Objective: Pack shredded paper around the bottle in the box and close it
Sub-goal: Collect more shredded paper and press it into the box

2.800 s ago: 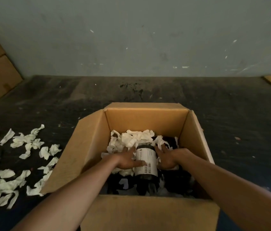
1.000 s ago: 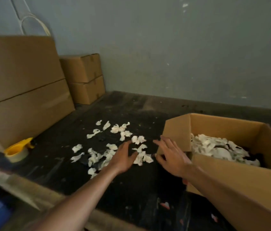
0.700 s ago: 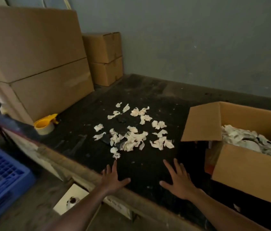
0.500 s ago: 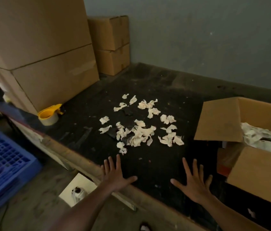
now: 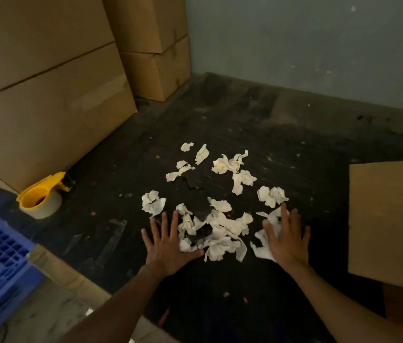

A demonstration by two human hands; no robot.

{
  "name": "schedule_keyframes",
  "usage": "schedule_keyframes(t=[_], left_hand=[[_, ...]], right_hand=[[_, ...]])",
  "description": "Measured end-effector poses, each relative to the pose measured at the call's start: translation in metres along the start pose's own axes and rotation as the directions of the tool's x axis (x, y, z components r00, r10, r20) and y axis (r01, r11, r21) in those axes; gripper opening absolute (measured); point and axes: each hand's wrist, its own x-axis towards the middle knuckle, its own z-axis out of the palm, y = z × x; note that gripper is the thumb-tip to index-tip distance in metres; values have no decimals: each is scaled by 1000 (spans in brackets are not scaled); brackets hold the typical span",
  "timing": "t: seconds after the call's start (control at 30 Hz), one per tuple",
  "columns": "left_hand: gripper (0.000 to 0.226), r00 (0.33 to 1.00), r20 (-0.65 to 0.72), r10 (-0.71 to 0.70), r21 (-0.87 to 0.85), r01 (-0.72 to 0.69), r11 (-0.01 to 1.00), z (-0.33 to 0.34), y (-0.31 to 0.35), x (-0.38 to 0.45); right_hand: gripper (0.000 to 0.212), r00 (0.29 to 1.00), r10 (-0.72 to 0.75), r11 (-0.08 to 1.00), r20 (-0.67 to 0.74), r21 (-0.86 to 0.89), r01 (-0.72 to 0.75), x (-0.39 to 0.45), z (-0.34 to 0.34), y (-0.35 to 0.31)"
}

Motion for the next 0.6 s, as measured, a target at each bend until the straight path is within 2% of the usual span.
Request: schedule_keyframes(t=[0.13,0.2,0.23,0.3,0.37,0.43,0.5,0.53,0.6], left_hand=[[117,978,18,207,14,-207,978,-1,14,26],[109,940,35,339,-65,-336,940,-7,20,32],[107,916,37,399,-142,-390,910,-14,21,34],[104,887,16,462,-323,-433,842,-40,13,36],[100,894,-38,447,-405,-423,811,-68,-6,39],[92,909,-158,386,-366,-417,832,-83,-30,46],[82,933,-267,242,-365,-330,871,-81,-56,60],[76,951,-277,137,-415,-247,876,-76,-66,68],[70,971,-239,-27,-513,-103,852,-63,-74,83]], right_hand=[[81,954,-295,955,55,59,291,14,19,-46],[70,927,-375,880,33,326,344,21,25,-64],[59,926,-377,820,-26,457,346,25,23,-71],[41,919,-299,775,-259,496,392,42,11,-81],[41,889,-122,823,-442,456,340,71,-9,-83],[47,890,56,897,-453,414,154,106,-27,-73],[53,946,128,934,-298,356,-14,139,-32,-53],[57,972,121,935,-201,352,-43,149,-30,-44],[61,998,30,930,-55,368,-8,158,-21,-37]])
